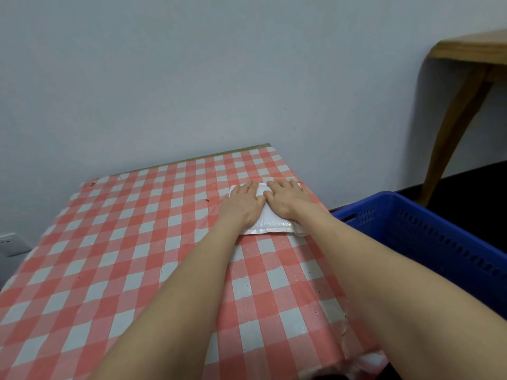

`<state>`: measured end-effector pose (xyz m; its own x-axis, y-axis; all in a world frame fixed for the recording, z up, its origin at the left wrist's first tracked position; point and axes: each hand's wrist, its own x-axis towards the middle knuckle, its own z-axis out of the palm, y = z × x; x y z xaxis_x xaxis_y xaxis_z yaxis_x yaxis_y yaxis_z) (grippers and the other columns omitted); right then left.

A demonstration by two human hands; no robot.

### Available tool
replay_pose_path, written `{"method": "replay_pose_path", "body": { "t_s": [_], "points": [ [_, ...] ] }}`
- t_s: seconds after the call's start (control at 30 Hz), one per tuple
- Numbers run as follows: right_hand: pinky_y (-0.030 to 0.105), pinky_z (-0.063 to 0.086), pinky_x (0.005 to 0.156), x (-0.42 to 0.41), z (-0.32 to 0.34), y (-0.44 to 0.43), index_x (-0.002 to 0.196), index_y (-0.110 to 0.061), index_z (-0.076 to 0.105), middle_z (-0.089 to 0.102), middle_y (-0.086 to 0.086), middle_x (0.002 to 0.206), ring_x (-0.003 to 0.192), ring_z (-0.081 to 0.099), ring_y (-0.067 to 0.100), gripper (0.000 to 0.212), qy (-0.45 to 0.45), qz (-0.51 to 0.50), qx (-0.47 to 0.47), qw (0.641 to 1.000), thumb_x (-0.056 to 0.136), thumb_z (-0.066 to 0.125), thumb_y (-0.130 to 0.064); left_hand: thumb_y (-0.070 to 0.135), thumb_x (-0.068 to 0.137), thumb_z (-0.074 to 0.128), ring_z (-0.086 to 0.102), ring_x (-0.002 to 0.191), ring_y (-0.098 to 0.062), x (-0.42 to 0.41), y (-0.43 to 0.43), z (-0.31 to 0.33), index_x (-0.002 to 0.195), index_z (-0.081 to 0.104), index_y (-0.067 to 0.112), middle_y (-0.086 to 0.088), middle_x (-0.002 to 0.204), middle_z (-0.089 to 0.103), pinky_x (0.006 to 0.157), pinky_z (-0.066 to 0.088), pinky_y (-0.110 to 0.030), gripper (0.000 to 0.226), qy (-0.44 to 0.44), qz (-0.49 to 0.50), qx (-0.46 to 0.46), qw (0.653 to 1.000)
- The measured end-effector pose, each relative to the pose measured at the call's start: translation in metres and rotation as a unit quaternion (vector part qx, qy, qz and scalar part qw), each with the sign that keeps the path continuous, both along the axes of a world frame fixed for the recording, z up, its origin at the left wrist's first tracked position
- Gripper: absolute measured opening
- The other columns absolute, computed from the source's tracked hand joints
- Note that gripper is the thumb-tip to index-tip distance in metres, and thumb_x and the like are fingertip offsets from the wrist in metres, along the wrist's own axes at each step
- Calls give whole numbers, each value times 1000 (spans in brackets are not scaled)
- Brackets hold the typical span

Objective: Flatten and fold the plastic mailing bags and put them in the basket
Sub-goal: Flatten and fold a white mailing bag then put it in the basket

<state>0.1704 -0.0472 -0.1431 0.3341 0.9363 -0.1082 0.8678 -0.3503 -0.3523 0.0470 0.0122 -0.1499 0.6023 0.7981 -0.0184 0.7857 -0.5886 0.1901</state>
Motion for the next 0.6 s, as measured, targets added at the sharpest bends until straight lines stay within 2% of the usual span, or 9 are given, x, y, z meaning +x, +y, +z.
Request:
{"method": "replay_pose_path", "body": {
  "t_s": [0.17,0.27,0.33,0.43,0.53,0.6],
  "points": [
    [48,5,120,0,3,0,154,-26,17,10,1,162,149,3,28,54,11,5,-9,1000,101,19,-41,34,102,17,4,148,-21,-2,0,4,153,8,18,0,161,5,119,11,-44,55,-4,-6,-19,1000],
    [48,17,117,3,11,-2,150,-25,27,24,6,158,145,19,31,55,3,8,-12,1000,99,27,-44,31,102,22,5,148,-20,-9,-3,14,153,10,18,0,161,4,120,10,-41,54,-25,-24,-54,998],
    [46,27,113,4,17,-5,147,-24,34,35,7,152,139,31,30,55,-16,2,-8,1000,97,32,-47,33,101,25,14,146,-22,-15,-10,20,153,14,18,-2,160,9,116,17,-40,55,-57,1,-42,997],
    [48,26,113,4,20,-12,148,-26,31,30,7,154,142,26,30,65,-24,15,-20,999,93,36,-60,36,101,25,35,136,-30,-22,-17,25,150,23,14,-8,155,24,105,34,-44,54,-72,98,-3,993],
    [49,33,109,2,21,-18,146,-26,33,36,5,151,136,35,29,77,-11,10,-38,999,85,34,-73,39,98,17,42,127,-33,-29,-14,22,142,35,10,-13,146,38,102,38,-44,55,-26,117,-16,993],
    [49,34,109,-1,18,-20,148,-27,32,35,4,151,135,37,29,79,-14,2,-43,999,85,33,-75,44,98,12,32,136,-31,-32,-12,15,145,30,11,-13,152,30,111,29,-48,61,8,104,-54,993]
  ]
}}
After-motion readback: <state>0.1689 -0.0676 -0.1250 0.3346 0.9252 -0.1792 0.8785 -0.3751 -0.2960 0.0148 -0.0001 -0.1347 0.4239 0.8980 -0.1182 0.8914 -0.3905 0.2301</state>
